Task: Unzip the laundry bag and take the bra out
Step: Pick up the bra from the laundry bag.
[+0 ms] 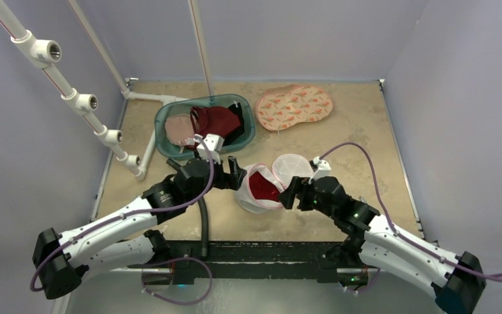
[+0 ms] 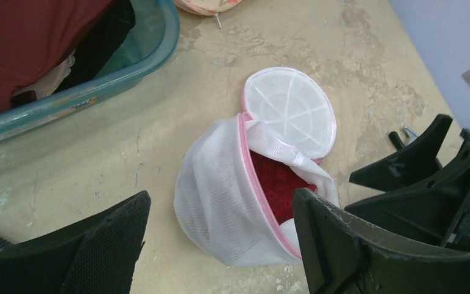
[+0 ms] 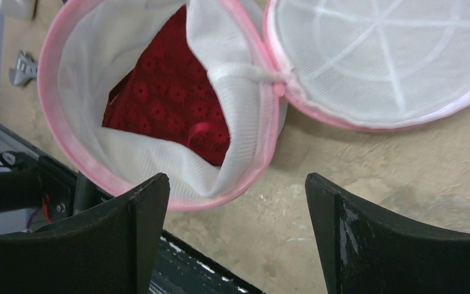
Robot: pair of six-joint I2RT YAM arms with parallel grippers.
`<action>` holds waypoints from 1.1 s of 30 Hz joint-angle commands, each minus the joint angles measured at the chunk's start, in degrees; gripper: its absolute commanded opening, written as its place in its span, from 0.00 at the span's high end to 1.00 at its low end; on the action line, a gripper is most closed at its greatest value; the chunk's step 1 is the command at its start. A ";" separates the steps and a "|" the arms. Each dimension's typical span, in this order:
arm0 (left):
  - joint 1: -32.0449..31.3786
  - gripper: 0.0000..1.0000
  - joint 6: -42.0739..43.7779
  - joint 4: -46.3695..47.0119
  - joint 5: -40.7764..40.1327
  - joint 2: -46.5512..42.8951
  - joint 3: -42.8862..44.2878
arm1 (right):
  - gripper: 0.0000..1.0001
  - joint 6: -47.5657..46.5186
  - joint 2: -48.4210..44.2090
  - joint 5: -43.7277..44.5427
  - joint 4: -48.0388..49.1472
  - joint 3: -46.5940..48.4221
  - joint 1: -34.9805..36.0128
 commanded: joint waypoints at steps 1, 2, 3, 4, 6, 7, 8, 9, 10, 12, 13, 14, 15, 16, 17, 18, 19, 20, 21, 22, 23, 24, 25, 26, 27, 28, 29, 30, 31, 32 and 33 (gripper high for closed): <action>-0.21 0.15 -3.31 2.45 -0.09 -5.34 -2.33 | 0.17 4.01 2.37 6.61 0.88 1.88 5.36; -0.21 0.14 -3.27 2.49 1.05 -5.24 -2.65 | 0.17 4.41 3.32 6.57 1.65 1.62 5.37; -0.22 0.14 -3.47 2.66 2.11 -4.76 -2.97 | 0.17 4.78 3.94 6.77 2.51 1.29 5.37; -0.28 0.13 -4.03 2.86 2.87 -4.08 -3.33 | 0.18 5.23 4.26 7.07 3.56 0.89 5.39; -0.93 0.13 -4.96 3.43 4.20 -2.52 -3.98 | 0.20 6.12 4.85 8.68 5.00 0.52 5.44; -1.53 0.13 -5.23 3.80 4.41 -1.86 -4.08 | 0.22 6.82 5.20 9.83 4.86 0.75 5.42; -2.28 0.13 -5.26 4.11 4.25 -1.25 -4.22 | 0.24 7.49 5.61 10.84 4.67 0.93 5.44; -3.34 0.13 -5.28 4.35 3.62 -0.74 -4.18 | 0.25 7.78 5.93 11.43 4.95 1.04 5.39; -4.28 0.13 -5.12 4.59 2.78 -0.12 -4.04 | 0.27 8.50 6.13 11.62 5.10 1.15 5.40; -5.82 0.13 -4.82 4.52 0.90 1.47 -3.37 | 0.31 8.53 6.47 11.73 6.53 1.02 5.44; -6.37 0.14 -4.66 4.40 0.11 2.51 -2.99 | 0.34 8.61 6.87 11.97 6.94 1.01 5.43; -6.87 0.15 -4.60 4.16 -0.71 3.70 -2.68 | 0.38 8.66 7.52 11.71 7.32 0.90 5.40; -7.46 0.16 -4.55 3.77 -1.76 5.35 -2.35 | 0.42 8.76 8.31 10.93 7.40 0.84 5.42; -7.87 0.17 -4.75 3.20 -3.33 6.50 -2.17 | 0.44 8.58 9.17 10.49 7.00 0.94 5.37; -8.20 0.18 -5.19 2.71 -4.78 7.70 -2.11 | 0.46 8.46 10.20 10.73 7.03 1.19 5.39; -8.35 0.20 -5.79 2.63 -5.88 8.56 -2.36 | 0.47 8.13 10.68 11.03 7.58 1.38 5.44; -8.47 0.22 -6.29 2.97 -6.53 9.29 -2.72 | 0.47 7.64 11.13 11.53 7.75 1.44 5.43; -8.57 0.23 -6.76 3.36 -6.95 9.80 -3.30 | 0.48 6.98 11.77 11.90 8.34 1.52 5.45; -8.59 0.25 -7.32 3.45 -7.63 10.38 -3.74 | 0.49 6.99 12.48 11.95 8.68 1.65 5.38; -8.55 0.29 -7.86 3.16 -8.36 10.81 -3.93 | 0.52 7.10 13.22 12.23 8.48 1.85 5.42; -8.63 0.33 -8.14 2.86 -8.91 11.24 -4.16 | 0.55 7.00 13.70 12.61 8.42 2.02 5.37; -8.66 0.35 -8.50 2.52 -9.40 11.45 -4.34 | 0.57 6.99 13.89 12.77 8.53 1.99 5.41; -8.65 0.38 -8.76 2.37 -9.75 11.47 -4.63 | 0.59 6.91 13.76 12.97 8.81 1.79 5.42; -8.68 0.42 -8.95 2.34 -9.99 11.26 -5.20 | 0.61 6.66 13.44 13.15 9.15 1.45 5.42; -8.70 0.46 -9.08 2.44 -10.10 10.80 -5.73 | 0.63 6.20 13.12 13.26 9.83 1.12 5.41; -8.74 0.49 -9.25 2.49 -10.24 10.33 -6.41 | 0.64 6.00 12.88 13.31 10.24 0.82 5.38; -8.71 0.52 -9.39 2.49 -10.38 9.80 -7.00 | 0.65 5.92 12.86 13.42 10.44 0.61 5.45; -8.69 0.57 -9.49 2.49 -10.41 9.38 -7.60 | 0.68 5.81 12.88 13.33 10.90 0.34 5.43; -8.68 0.60 -9.60 2.49 -10.33 8.85 -8.27 | 0.69 5.74 12.93 13.09 11.34 0.06 5.40; -8.70 0.61 -9.77 2.49 -10.21 8.50 -8.89 | 0.71 5.58 12.95 12.79 11.90 -0.22 5.37; -8.68 0.64 -9.84 2.71 -9.99 8.18 -9.66 | 0.73 5.27 12.85 12.49 12.50 -0.49 5.41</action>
